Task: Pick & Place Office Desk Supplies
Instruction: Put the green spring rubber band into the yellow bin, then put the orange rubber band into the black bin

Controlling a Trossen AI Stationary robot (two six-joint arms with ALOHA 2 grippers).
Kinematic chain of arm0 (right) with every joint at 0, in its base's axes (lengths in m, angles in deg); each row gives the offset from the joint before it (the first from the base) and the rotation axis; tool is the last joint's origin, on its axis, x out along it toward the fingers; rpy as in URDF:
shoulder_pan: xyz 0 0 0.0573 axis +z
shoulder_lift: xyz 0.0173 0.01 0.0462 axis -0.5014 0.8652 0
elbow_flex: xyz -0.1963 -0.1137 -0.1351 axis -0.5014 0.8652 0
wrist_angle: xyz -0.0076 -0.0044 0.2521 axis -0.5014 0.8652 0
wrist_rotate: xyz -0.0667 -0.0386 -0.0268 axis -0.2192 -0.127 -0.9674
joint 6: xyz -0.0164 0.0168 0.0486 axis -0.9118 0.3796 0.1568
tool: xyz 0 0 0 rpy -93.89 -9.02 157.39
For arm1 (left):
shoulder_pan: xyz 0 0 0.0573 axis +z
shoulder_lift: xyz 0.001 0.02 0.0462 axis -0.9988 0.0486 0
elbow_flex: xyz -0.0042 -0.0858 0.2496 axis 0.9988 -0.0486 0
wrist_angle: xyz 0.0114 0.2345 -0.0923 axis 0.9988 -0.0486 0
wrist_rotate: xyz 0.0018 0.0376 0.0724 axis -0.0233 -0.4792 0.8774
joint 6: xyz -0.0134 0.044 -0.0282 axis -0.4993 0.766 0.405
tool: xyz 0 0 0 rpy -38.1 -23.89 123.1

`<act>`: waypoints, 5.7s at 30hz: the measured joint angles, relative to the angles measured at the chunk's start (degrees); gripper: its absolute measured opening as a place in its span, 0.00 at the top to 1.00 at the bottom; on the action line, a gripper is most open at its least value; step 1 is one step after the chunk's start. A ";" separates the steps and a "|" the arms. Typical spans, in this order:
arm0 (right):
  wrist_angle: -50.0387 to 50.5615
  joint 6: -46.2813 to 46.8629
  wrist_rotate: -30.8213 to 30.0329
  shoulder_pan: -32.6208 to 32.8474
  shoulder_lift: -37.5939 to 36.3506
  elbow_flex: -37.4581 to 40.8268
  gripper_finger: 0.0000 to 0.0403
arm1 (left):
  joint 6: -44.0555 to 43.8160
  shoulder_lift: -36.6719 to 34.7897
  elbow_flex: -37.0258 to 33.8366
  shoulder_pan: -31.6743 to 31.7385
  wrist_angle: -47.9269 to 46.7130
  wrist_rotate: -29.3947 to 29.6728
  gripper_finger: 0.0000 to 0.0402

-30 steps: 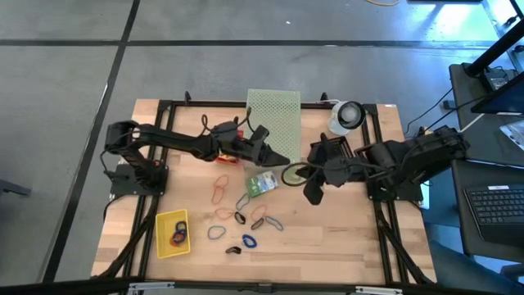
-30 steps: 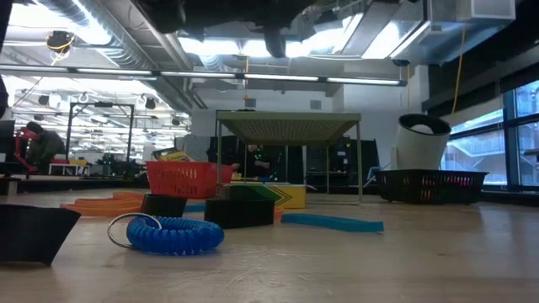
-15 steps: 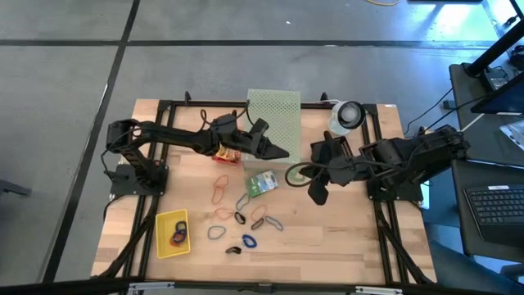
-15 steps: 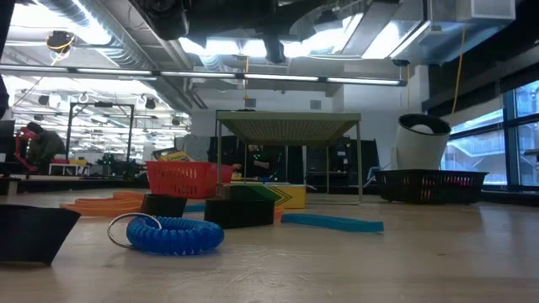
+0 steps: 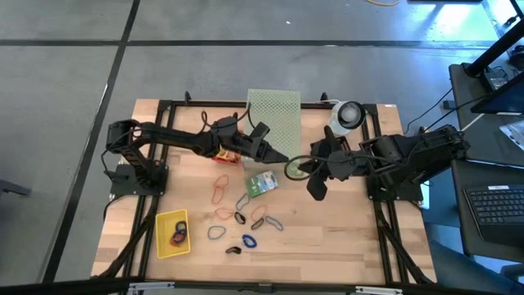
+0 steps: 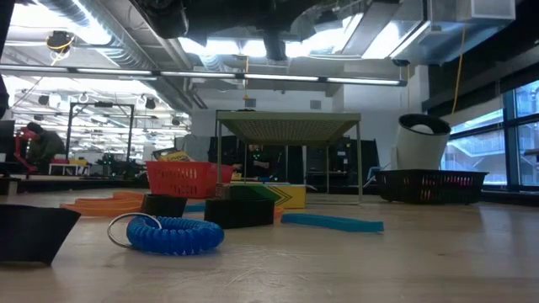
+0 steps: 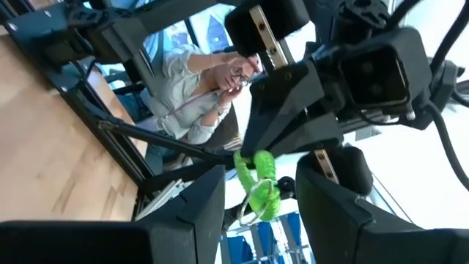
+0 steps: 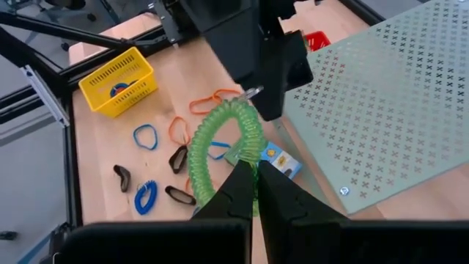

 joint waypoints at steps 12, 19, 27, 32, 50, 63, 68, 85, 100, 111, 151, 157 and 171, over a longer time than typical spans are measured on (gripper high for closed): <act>-3.00 -1.77 0.48 -1.03 0.00 0.00 0.99 | 0.66 0.00 1.81 -2.61 0.12 1.94 0.60; -3.67 -1.87 0.50 -1.36 0.02 0.00 0.99 | 1.09 0.00 1.95 -2.72 -0.71 2.20 0.69; -3.64 -1.98 0.50 -1.34 0.02 0.00 0.99 | 4.80 0.00 1.95 -2.92 -1.45 1.92 0.96; -3.67 -1.31 0.47 -1.32 0.02 0.00 0.94 | 4.92 0.00 1.95 -2.92 -1.47 1.84 0.98; -3.65 0.15 0.50 -1.34 -0.27 0.00 0.55 | 8.27 -2.88 1.90 -2.88 -13.73 -5.81 0.99; -2.59 -3.31 -0.16 -1.34 -4.08 0.00 0.59 | 25.20 -25.48 1.95 -5.48 -62.48 4.58 0.99; -0.98 -4.43 -0.93 -1.89 -4.15 0.00 0.62 | 24.03 -30.11 1.95 -13.80 -85.78 13.89 0.99; -0.34 -4.84 -1.66 -5.30 -4.13 0.00 0.67 | 9.82 -19.72 1.95 -41.46 -110.90 15.88 0.99; -0.32 -4.98 -0.81 -5.43 -4.11 0.00 0.68 | 9.20 -7.51 1.79 -50.06 -110.18 13.86 0.99; -0.34 -4.56 2.04 -5.31 -4.11 0.00 0.68 | 10.23 0.06 1.79 -53.02 -105.06 13.53 0.99; -0.34 -4.63 3.51 -4.86 -4.11 0.02 0.68 | 8.16 -10.49 1.95 -51.49 -104.85 9.14 0.49; -0.36 -4.63 3.49 -4.86 -4.11 0.02 0.68 | 7.36 -15.30 1.95 -49.20 -104.88 21.41 0.51; -0.36 -2.96 4.23 -4.86 -4.09 0.04 0.68 | 29.78 -13.81 -1.88 -23.58 -96.49 40.52 0.51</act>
